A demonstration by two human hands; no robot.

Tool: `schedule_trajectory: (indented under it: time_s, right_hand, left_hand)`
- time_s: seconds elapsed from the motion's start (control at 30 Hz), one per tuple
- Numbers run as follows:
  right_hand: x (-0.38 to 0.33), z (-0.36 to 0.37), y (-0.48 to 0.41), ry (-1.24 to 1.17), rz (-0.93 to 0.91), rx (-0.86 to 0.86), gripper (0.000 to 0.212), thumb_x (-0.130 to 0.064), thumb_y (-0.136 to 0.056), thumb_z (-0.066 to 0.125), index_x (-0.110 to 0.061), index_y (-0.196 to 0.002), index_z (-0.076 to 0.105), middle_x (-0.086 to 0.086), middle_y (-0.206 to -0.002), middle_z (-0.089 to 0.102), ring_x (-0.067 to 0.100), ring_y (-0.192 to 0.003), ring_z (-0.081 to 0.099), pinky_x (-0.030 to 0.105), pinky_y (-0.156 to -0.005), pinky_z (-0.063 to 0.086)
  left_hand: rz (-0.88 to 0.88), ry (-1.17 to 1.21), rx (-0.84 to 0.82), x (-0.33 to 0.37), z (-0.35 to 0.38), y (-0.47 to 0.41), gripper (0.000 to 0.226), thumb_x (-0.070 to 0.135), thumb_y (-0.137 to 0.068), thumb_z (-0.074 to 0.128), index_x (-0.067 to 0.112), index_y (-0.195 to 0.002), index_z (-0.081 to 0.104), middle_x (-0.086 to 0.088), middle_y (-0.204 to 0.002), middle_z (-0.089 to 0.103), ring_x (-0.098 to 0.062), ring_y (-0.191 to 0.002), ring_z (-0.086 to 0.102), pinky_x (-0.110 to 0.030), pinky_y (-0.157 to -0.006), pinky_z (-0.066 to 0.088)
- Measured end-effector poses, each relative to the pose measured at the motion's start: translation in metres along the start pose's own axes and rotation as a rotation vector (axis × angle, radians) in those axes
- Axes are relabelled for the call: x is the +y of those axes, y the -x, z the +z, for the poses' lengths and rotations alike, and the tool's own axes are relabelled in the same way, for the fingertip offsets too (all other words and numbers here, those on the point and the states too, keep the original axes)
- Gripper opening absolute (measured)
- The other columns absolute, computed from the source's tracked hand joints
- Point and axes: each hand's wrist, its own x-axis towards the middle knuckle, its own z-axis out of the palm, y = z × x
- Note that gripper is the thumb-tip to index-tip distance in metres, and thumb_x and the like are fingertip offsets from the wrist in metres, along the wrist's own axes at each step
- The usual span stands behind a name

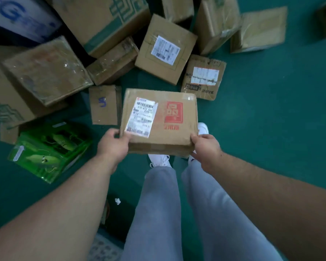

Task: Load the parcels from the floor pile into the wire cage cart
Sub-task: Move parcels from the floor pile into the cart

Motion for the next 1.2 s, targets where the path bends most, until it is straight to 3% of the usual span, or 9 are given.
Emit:
schedule_trajectory:
  time_s: [0.2, 0.4, 0.6, 0.83, 1.0, 1.2]
  right_hand:
    - [-0.042, -0.059, 0.112, 0.101, -0.222, -0.108, 0.013, -0.015, -0.099, 0.068, -0.007, -0.103, 0.058, 0.012, -0.106, 0.063, 0.025, -0.091, 0.066, 0.048, -0.089, 0.061]
    - [-0.079, -0.088, 0.235, 0.308, -0.399, -0.228, 0.019, -0.010, -0.094, 0.072, -0.007, -0.087, 0.055, 0.011, -0.091, 0.063, 0.027, -0.087, 0.065, 0.056, -0.091, 0.059]
    - [-0.085, -0.097, 0.328, 0.607, -0.545, -0.390, 0.020, -0.007, -0.094, 0.072, -0.009, -0.085, 0.054, 0.008, -0.090, 0.064, 0.025, -0.087, 0.066, 0.053, -0.090, 0.060]
    - [-0.006, -0.091, 0.404, 0.972, -0.675, -0.555, 0.015, -0.007, -0.096, 0.069, -0.007, -0.092, 0.055, 0.010, -0.094, 0.064, 0.023, -0.091, 0.064, 0.051, -0.092, 0.059]
    - [0.085, -0.080, 0.438, 1.212, -0.772, -0.635, 0.019, -0.006, -0.095, 0.070, -0.008, -0.086, 0.053, 0.014, -0.091, 0.067, 0.024, -0.088, 0.067, 0.040, -0.079, 0.062]
    - [0.248, -0.069, 0.464, 1.454, -0.833, -0.700, 0.026, -0.009, -0.095, 0.070, -0.011, -0.077, 0.051, 0.020, -0.102, 0.068, 0.026, -0.092, 0.065, 0.054, -0.091, 0.059]
  left_hand:
    - [-0.097, 0.142, -0.049, -0.014, -0.053, 0.127, 0.010, 0.027, -0.099, 0.063, 0.021, -0.107, 0.060, 0.005, -0.097, 0.064, -0.015, -0.087, 0.058, -0.031, -0.071, 0.041]
    - [-0.163, 0.325, -0.009, -0.037, -0.106, 0.244, 0.017, 0.038, -0.099, 0.061, 0.022, -0.105, 0.063, 0.001, -0.102, 0.069, -0.021, -0.096, 0.065, -0.035, -0.081, 0.049]
    - [-0.246, 0.633, 0.063, -0.077, -0.109, 0.358, 0.018, 0.036, -0.098, 0.063, 0.019, -0.103, 0.064, -0.001, -0.102, 0.072, -0.022, -0.094, 0.068, -0.036, -0.088, 0.053]
    - [-0.379, 1.082, 0.157, -0.172, -0.057, 0.484, 0.020, 0.038, -0.099, 0.062, 0.021, -0.110, 0.062, 0.000, -0.107, 0.069, -0.024, -0.099, 0.070, -0.036, -0.079, 0.052]
    - [-0.485, 1.402, 0.228, -0.249, -0.010, 0.551, 0.012, 0.039, -0.099, 0.062, 0.028, -0.102, 0.059, 0.004, -0.110, 0.067, -0.023, -0.099, 0.069, -0.041, -0.090, 0.054]
    - [-0.571, 1.641, 0.337, -0.364, 0.062, 0.630, 0.020, 0.030, -0.098, 0.061, 0.021, -0.116, 0.061, -0.002, -0.113, 0.069, -0.026, -0.100, 0.068, -0.034, -0.075, 0.050]
